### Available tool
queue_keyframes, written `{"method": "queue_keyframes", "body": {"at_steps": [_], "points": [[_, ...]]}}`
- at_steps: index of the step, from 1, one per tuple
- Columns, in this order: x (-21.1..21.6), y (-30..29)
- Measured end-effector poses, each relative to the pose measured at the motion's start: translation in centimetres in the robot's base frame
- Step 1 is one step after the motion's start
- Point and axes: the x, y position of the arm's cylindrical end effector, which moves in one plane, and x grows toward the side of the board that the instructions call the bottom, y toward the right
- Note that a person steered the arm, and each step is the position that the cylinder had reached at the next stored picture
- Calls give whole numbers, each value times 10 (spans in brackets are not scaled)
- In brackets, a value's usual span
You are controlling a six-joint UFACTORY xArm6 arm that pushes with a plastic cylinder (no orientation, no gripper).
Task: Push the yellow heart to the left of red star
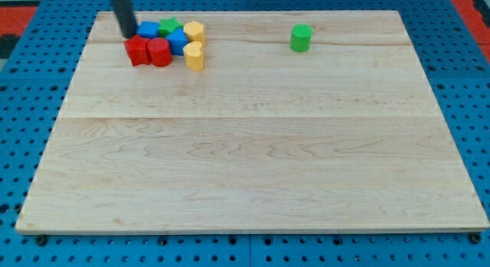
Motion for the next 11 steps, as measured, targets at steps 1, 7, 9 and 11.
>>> {"method": "queue_keyframes", "body": {"at_steps": [1,7,9,11], "points": [[6,70],[94,70],[86,-67],[100,-72]]}}
